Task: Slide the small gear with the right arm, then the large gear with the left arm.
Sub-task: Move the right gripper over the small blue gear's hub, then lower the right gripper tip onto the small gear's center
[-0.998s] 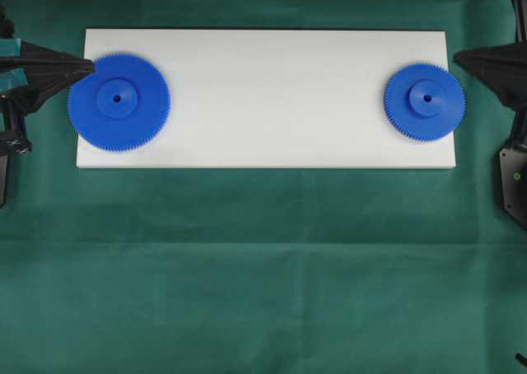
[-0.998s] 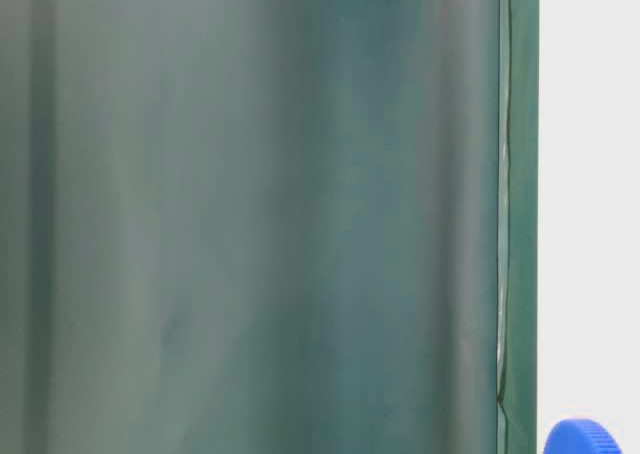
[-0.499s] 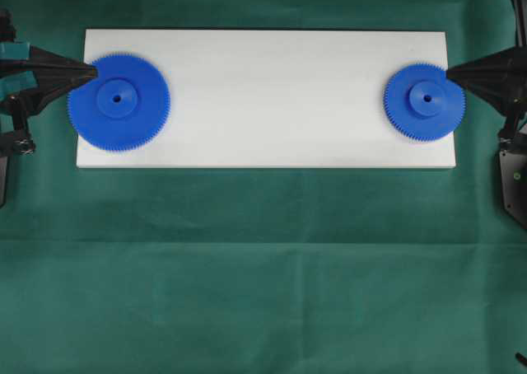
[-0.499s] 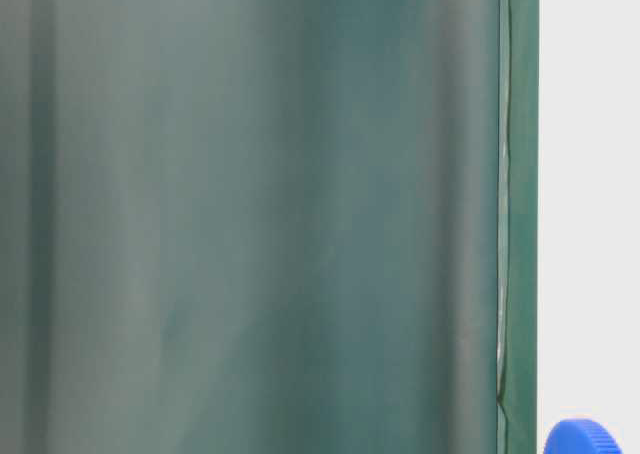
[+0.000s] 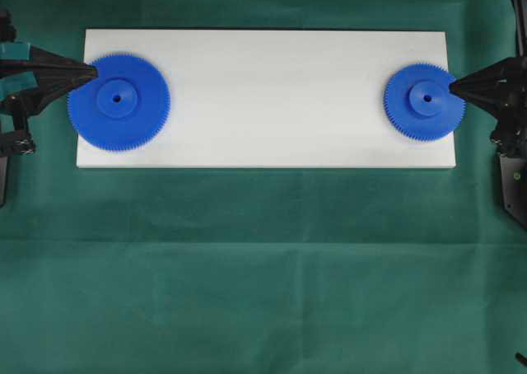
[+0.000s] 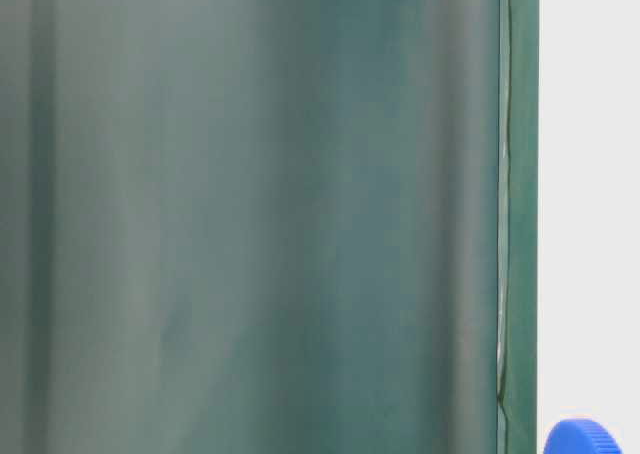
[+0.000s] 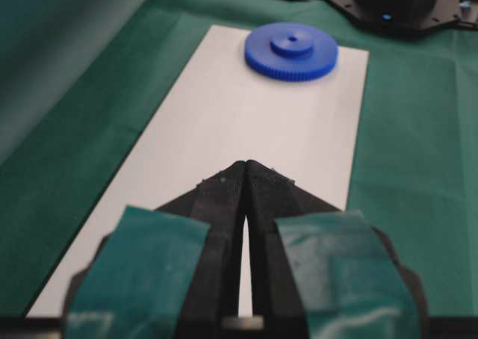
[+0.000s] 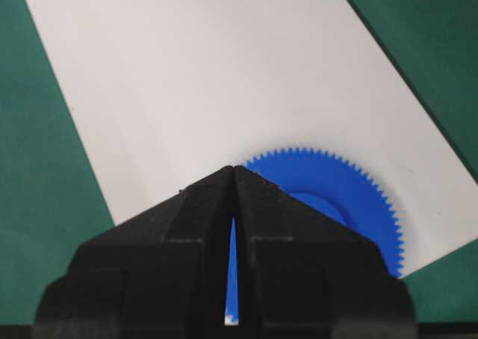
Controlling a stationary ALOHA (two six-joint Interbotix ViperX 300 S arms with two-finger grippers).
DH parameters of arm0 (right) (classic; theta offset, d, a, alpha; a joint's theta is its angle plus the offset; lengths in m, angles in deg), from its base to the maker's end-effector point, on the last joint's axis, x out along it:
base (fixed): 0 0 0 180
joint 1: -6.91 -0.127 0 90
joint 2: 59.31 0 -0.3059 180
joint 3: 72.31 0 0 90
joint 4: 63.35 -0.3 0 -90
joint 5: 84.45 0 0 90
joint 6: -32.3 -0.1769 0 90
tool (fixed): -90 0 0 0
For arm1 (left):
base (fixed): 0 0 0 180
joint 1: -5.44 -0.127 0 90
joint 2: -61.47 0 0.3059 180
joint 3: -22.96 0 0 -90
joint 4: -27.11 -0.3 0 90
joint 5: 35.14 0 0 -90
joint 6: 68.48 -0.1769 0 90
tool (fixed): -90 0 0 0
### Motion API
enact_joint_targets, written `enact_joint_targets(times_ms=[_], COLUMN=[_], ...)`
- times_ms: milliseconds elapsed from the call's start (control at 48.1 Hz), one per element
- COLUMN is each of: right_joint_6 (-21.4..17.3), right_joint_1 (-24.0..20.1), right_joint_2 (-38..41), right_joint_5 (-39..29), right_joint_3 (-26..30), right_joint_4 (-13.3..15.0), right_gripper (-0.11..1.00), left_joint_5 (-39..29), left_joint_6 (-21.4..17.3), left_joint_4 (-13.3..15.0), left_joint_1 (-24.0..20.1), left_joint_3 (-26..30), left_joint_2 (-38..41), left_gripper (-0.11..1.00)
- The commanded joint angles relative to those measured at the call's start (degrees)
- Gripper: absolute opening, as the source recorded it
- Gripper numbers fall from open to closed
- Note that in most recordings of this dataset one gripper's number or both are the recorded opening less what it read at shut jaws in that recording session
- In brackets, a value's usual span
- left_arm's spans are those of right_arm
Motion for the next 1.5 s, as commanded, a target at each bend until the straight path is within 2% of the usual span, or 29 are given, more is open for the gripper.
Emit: enact_joint_targets(times_ms=[0, 229, 478, 769, 1206, 1476], right_joint_6=[-0.1, -0.2, -2.1, -2.1, -2.1, -2.1], right_joint_1=[0.2, 1.1, 3.6, 6.2, 6.7, 7.9], right_joint_2=[1.1, 6.6, 13.4, 16.9, 24.3, 26.1], right_joint_5=[0.6, 3.9, 6.7, 9.2, 13.4, 15.4], right_joint_3=[0.4, -1.6, -3.0, -3.7, -3.7, -3.9], right_joint_4=[0.1, 0.1, 0.6, 1.0, 1.1, 1.5], right_gripper=[0.51, 0.51, 0.51, 0.51, 0.51, 0.51], left_joint_5=[0.3, 0.4, 0.6, 0.7, 3.0, 3.0], left_joint_6=[0.1, 0.1, 0.1, 0.2, 0.6, 1.5], left_joint_4=[0.1, 0.1, 0.1, 0.1, 0.1, 0.1], left_joint_1=[-0.2, -0.2, -0.2, -0.2, -0.1, 0.0], left_joint_3=[0.7, 0.4, 0.1, -0.4, -1.5, -1.6], left_joint_2=[0.5, 0.5, 0.5, 0.5, 0.5, 0.5], left_gripper=[-0.01, -0.01, -0.01, -0.01, -0.01, -0.01])
